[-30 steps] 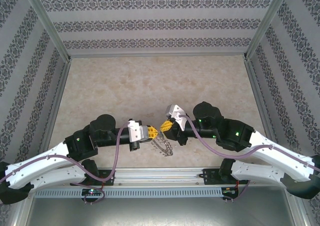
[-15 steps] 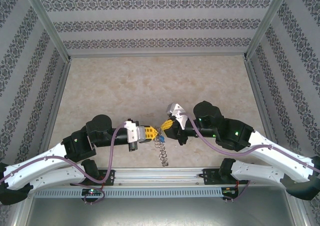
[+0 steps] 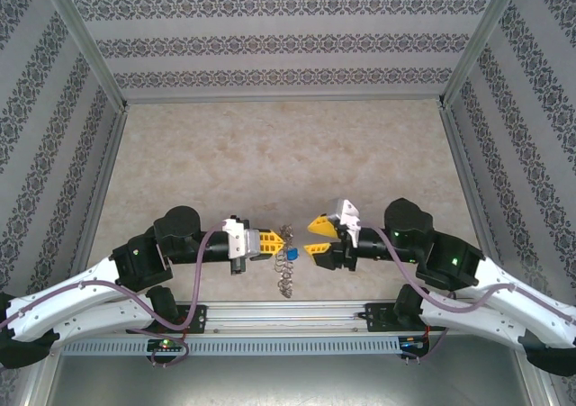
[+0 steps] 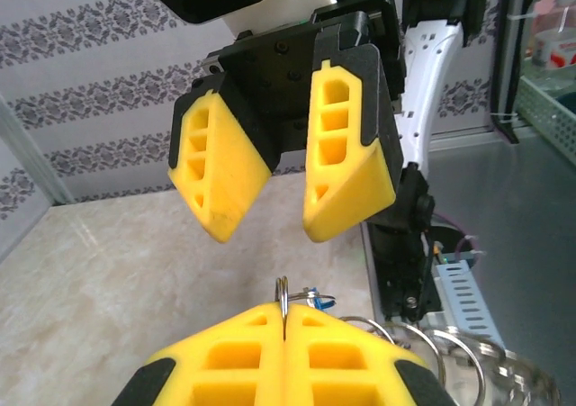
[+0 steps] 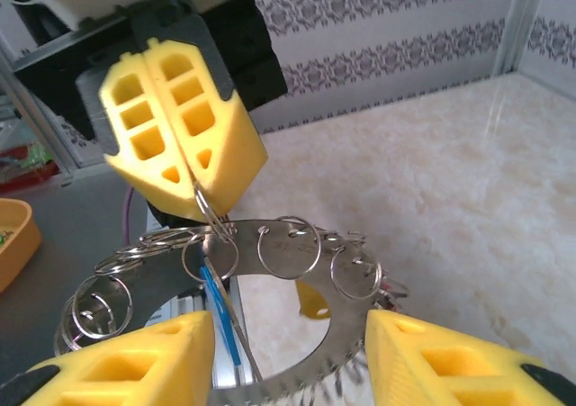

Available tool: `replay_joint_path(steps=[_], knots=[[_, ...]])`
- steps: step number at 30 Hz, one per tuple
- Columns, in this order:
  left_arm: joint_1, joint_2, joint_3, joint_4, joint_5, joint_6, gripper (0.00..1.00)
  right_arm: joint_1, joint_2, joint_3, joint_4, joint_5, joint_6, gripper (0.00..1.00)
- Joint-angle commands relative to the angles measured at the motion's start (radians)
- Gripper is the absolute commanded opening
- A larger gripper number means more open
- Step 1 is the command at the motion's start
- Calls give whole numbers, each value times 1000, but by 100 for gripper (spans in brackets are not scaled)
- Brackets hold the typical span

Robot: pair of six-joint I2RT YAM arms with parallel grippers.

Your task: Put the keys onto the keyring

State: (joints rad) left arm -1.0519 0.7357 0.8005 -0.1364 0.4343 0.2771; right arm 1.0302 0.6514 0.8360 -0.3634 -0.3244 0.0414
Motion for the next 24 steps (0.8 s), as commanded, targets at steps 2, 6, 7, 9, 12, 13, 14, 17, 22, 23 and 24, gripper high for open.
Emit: replay_joint_path(steps=[2,6,7,9,12,13,14,17,22,23,24], knots=[[-6,-5,15,128,87,-72,0,19,15,-19,93,-62,-77,47],[-7,4,11,145,114,-97,0,33,21,-15,146,-78,-114,46],[-7,8,12,146,116,-100,0,37,22,-17,161,-88,-119,46],[-6,10,13,150,113,-103,0,45,22,-24,186,-114,-125,46],[-6,10,14,150,114,-104,0,55,31,-33,201,-138,-130,45],[-6,10,13,149,113,-104,0,57,34,-37,204,-142,-130,45],[-6,10,11,149,113,-102,0,57,40,-41,205,-146,-128,45],[-5,13,9,147,112,-103,0,59,53,-44,209,-156,-126,41],[-5,12,9,148,111,-103,0,59,71,-37,211,-148,-138,31],[-5,14,8,147,114,-104,0,57,73,-37,213,-147,-141,29],[-5,15,11,146,114,-104,0,59,77,-36,214,-142,-144,27]])
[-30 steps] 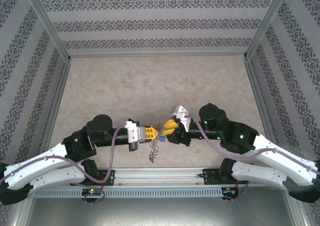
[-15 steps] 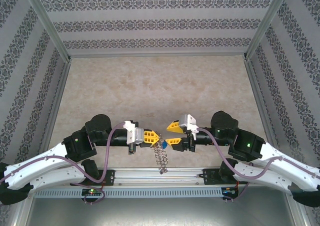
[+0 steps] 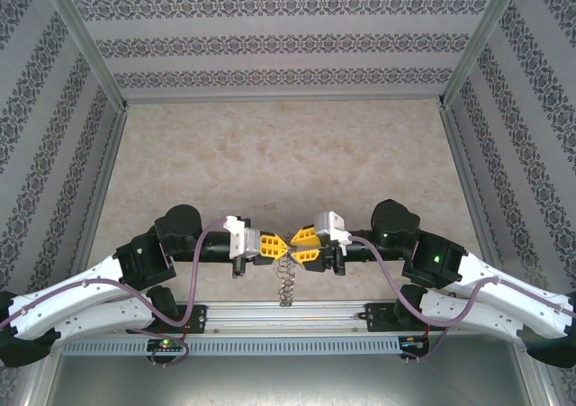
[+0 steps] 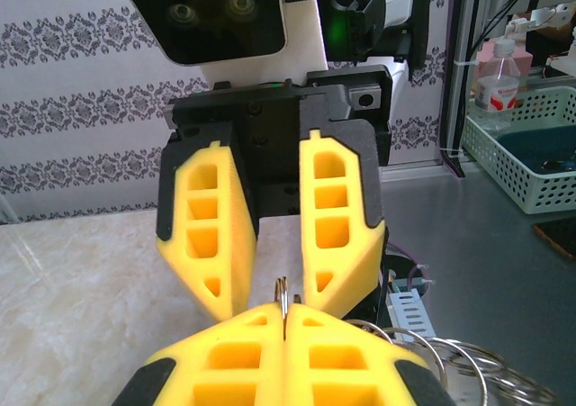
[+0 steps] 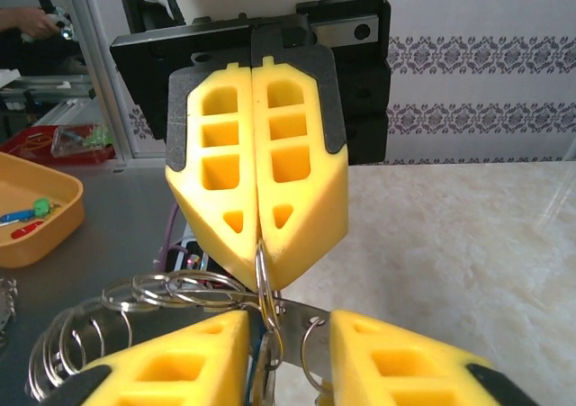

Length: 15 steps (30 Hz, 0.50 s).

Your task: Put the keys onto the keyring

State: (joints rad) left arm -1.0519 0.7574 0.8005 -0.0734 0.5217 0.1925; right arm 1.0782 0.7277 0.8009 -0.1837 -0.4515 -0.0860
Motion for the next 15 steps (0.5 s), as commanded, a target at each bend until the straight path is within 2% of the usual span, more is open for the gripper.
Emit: replay_joint_path(steps=[1,9,13,15], knots=[[-5,-6,10,84,30,-21,0,11,2,1,33,-11,-19,25],[-5,20,4,118,30,-33,0,10,-23,4,11,29,-22,0],[-5,35,37,31,-29,-7,0,9,-53,22,-32,67,-24,0],[-5,56,89,-76,-66,19,7,9,-71,34,-69,91,-35,0]])
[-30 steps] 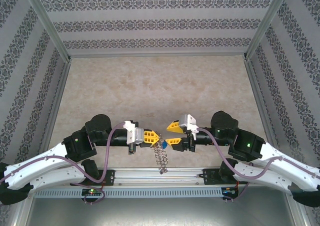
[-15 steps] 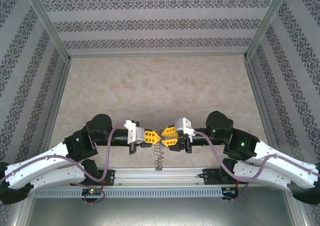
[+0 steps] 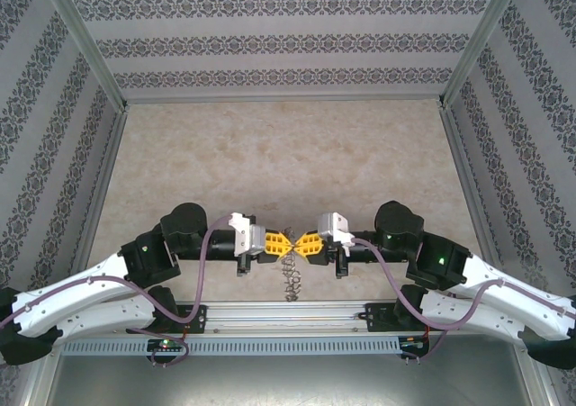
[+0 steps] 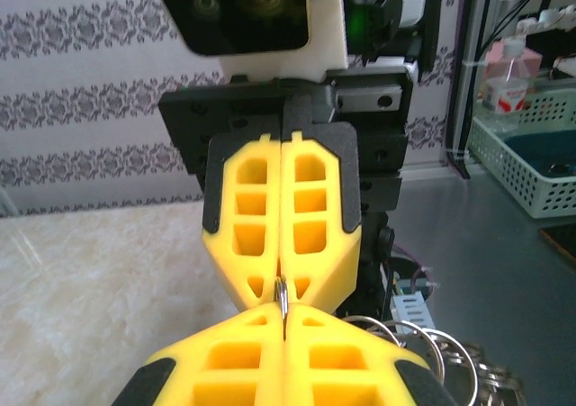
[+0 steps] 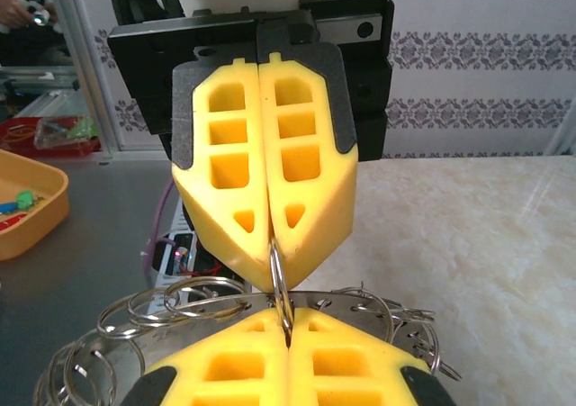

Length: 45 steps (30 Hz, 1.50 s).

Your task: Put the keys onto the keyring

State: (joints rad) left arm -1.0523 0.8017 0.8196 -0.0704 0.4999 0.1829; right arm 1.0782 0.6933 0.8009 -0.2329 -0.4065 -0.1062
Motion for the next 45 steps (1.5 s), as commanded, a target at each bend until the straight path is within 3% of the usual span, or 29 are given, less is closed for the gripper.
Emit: replay_joint_path(steps=[1,3,5,17,31,41,45], knots=[[-5,20,86,-119,-59,36,11,9,-43,40,-37,64,-20,0],[-5,30,117,-189,-96,51,23,9,-48,54,-82,115,-31,0],[-5,33,137,-240,-132,62,27,8,-36,68,-120,161,-40,0],[-7,109,212,-337,-202,80,27,34,103,155,-252,306,-83,0],[-7,162,193,-318,-215,87,28,40,135,175,-252,289,-87,0],[-8,198,206,-313,-223,93,22,49,117,175,-262,284,-90,0],[-7,205,212,-317,-216,95,0,51,116,171,-257,285,-95,0]])
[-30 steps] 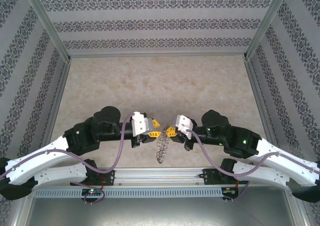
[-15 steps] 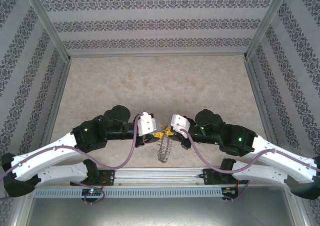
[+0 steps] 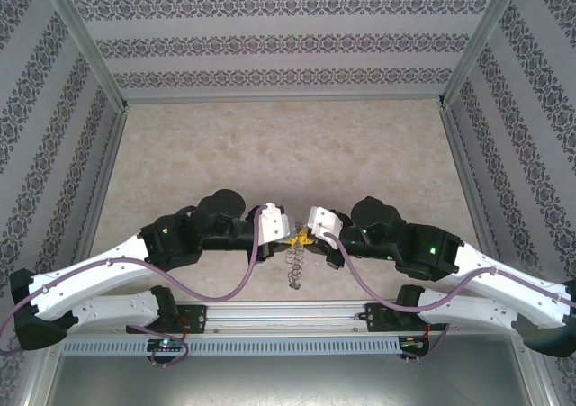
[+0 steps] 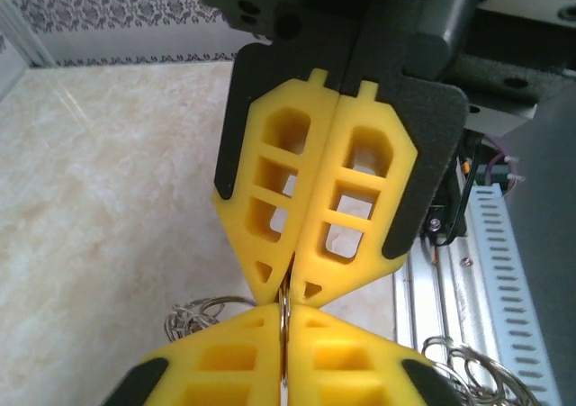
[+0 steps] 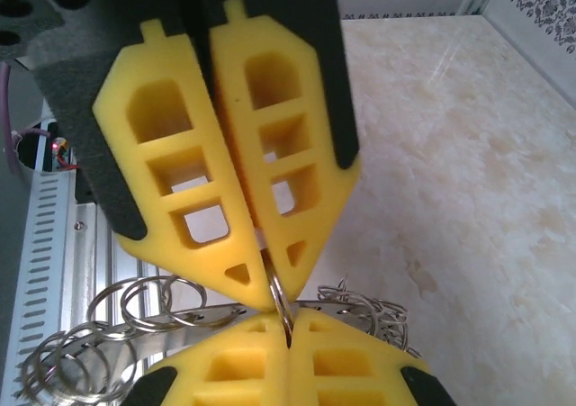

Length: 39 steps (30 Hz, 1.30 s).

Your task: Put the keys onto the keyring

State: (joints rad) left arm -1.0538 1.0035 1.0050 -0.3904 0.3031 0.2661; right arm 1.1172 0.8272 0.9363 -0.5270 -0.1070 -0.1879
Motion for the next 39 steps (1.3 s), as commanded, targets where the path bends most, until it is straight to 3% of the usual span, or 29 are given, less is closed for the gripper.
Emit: replay_joint_path(steps=[1,9,12,14,20,27,34,39], knots=[[-6,2,27,2,-19,13,0,12,-18,33,38,-13,-14,0],[-5,-14,13,15,6,9,0,12,-24,24,38,7,-13,0],[-5,-33,-1,35,22,4,0,12,-41,1,50,16,10,20],[-5,-50,-10,50,37,0,0,12,-63,-20,57,16,25,25],[-2,-75,-12,60,93,-2,0,13,-109,-51,50,4,53,24],[-2,-83,-30,85,87,-8,0,13,-100,-54,84,-115,68,28],[-2,-83,-36,86,83,2,0,11,-107,-60,119,-149,91,31],[-2,-86,-39,100,102,6,0,11,-59,-48,86,-130,93,28]])
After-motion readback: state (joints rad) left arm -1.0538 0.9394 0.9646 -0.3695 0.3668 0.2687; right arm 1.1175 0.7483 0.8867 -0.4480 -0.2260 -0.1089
